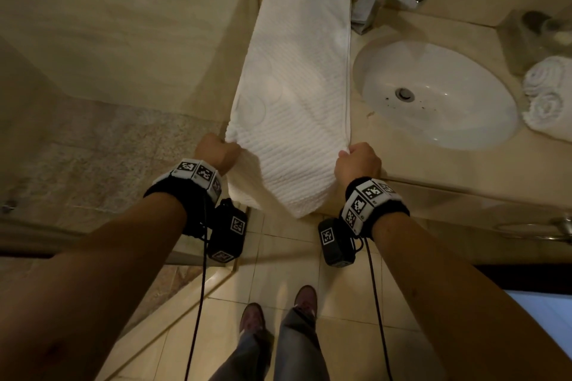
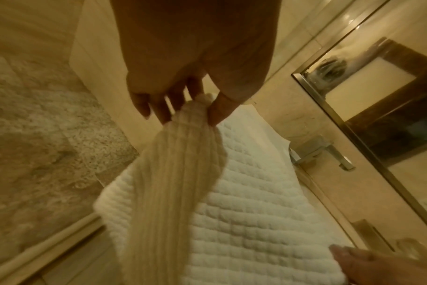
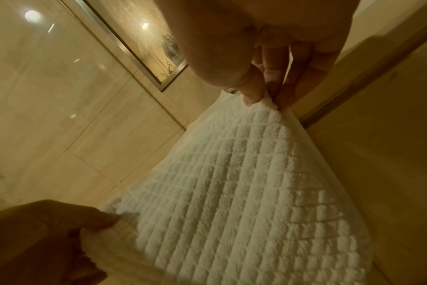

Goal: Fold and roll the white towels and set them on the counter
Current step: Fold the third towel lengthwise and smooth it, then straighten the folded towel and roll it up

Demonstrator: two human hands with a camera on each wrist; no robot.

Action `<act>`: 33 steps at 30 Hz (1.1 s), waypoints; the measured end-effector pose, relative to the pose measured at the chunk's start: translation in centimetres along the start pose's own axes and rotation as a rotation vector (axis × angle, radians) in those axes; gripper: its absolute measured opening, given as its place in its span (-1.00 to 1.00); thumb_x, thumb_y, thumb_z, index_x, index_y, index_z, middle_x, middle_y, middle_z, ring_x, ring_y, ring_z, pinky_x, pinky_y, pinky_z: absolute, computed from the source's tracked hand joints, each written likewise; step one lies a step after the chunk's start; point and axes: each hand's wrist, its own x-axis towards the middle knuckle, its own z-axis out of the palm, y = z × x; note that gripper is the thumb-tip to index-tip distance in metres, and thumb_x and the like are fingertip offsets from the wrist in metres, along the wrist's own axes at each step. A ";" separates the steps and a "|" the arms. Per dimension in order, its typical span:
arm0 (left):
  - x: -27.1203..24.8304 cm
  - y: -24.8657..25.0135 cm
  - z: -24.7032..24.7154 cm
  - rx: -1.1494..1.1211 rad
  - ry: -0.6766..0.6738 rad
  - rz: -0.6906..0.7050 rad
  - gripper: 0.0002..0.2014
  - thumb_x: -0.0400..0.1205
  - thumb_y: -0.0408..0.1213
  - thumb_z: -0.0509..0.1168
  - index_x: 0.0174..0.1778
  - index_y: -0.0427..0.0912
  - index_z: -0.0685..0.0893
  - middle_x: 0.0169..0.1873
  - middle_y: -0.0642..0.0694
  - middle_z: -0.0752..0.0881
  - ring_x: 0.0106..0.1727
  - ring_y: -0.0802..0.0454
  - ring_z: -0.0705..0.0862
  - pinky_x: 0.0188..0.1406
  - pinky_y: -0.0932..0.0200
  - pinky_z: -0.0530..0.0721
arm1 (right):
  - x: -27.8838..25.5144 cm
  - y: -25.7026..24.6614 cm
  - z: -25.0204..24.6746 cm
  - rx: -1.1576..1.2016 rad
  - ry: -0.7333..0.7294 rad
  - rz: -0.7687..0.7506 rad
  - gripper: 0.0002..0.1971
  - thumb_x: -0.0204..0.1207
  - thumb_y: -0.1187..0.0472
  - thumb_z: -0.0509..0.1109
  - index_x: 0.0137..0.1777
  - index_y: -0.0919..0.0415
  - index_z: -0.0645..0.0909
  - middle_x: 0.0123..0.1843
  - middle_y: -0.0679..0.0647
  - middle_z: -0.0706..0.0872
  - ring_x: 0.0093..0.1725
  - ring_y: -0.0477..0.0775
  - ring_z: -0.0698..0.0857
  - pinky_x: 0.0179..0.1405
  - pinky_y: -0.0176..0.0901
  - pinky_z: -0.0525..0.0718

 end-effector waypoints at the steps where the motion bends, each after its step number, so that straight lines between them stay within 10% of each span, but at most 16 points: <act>1: 0.2 -0.3 0.0 -0.024 -0.005 -0.004 -0.73 0.49 -0.25 0.36 -0.09 -0.44 0.59 -0.14 -0.30 0.68 -0.16 -0.09 0.56 -0.41 0.15 0.42 | 0.0 0.0 0.0 0.002 -0.006 -0.005 -0.68 0.66 0.25 0.26 0.39 0.27 0.53 0.37 0.20 0.64 0.34 0.22 0.60 0.18 -0.17 0.52; 8: 0.2 0.6 -0.5 -0.511 -0.175 -0.235 -0.25 0.13 -0.02 0.59 0.23 -0.30 0.68 0.17 -0.23 0.71 0.13 -0.21 0.69 0.13 -0.12 0.69 | -0.1 0.2 0.0 0.024 0.003 -0.010 -0.70 0.68 0.21 0.25 0.37 0.23 0.53 0.36 0.20 0.61 0.30 0.23 0.61 0.13 -0.16 0.51; 11: 0.5 1.7 -0.7 -0.694 -0.271 -0.237 -0.49 0.30 0.05 0.48 0.05 -0.22 0.76 0.04 -0.16 0.75 -0.07 -0.09 0.70 -0.19 0.09 0.66 | 0.1 0.2 0.0 0.027 0.010 0.009 -0.71 0.68 0.22 0.23 0.36 0.24 0.53 0.37 0.20 0.61 0.31 0.22 0.60 0.13 -0.17 0.50; 13: 1.4 2.1 -0.9 -0.738 -0.256 -0.182 -0.69 0.43 -0.05 0.40 -0.07 -0.21 0.70 -0.09 -0.15 0.70 -0.04 -0.09 0.68 0.00 0.06 0.66 | 0.0 0.0 -0.2 0.033 0.003 0.021 -0.69 0.69 0.26 0.20 0.39 0.28 0.49 0.41 0.19 0.60 0.36 0.21 0.58 0.19 -0.17 0.50; 18: 3.2 1.8 -0.6 -0.656 -0.164 -0.209 -0.84 0.51 -0.14 0.26 -0.20 -0.17 0.62 -0.13 -0.20 0.64 0.04 -0.18 0.60 0.29 -0.12 0.57 | 0.2 -0.5 -0.1 0.004 0.009 0.025 -0.67 0.66 0.35 0.18 0.40 0.37 0.37 0.41 0.30 0.57 0.35 0.29 0.58 0.21 -0.06 0.54; 25: -0.6 1.7 -0.7 -0.194 -0.022 -0.051 -0.62 0.65 -0.19 0.28 0.22 -0.43 0.66 0.17 -0.33 0.68 0.25 -0.25 0.63 -0.04 0.11 0.53 | -0.2 0.1 0.3 0.050 0.034 -0.027 -0.68 0.67 0.34 0.22 0.39 0.34 0.39 0.38 0.28 0.57 0.33 0.25 0.59 0.14 -0.13 0.52; 29: -1.8 -0.4 0.5 -0.080 0.062 0.047 -0.59 0.60 -0.08 0.32 0.19 -0.36 0.61 0.08 -0.26 0.69 0.14 -0.23 0.66 -0.11 0.13 0.49 | -1.0 1.7 1.9 0.112 0.178 -0.101 -0.45 0.51 0.10 0.49 0.37 0.27 0.32 0.34 0.24 0.48 0.24 0.25 0.58 0.10 0.01 0.58; 33: -2.4 -1.6 2.4 -0.235 -0.009 -0.045 -0.41 0.46 -0.27 0.46 0.31 -0.29 0.32 0.16 -0.17 0.57 0.11 -0.14 0.59 -0.02 0.09 0.53 | -1.1 4.1 3.0 0.152 0.163 -0.059 -0.59 0.57 -0.12 0.34 0.13 0.24 0.45 -0.03 0.06 0.58 -0.05 0.15 0.62 -0.15 -0.13 0.50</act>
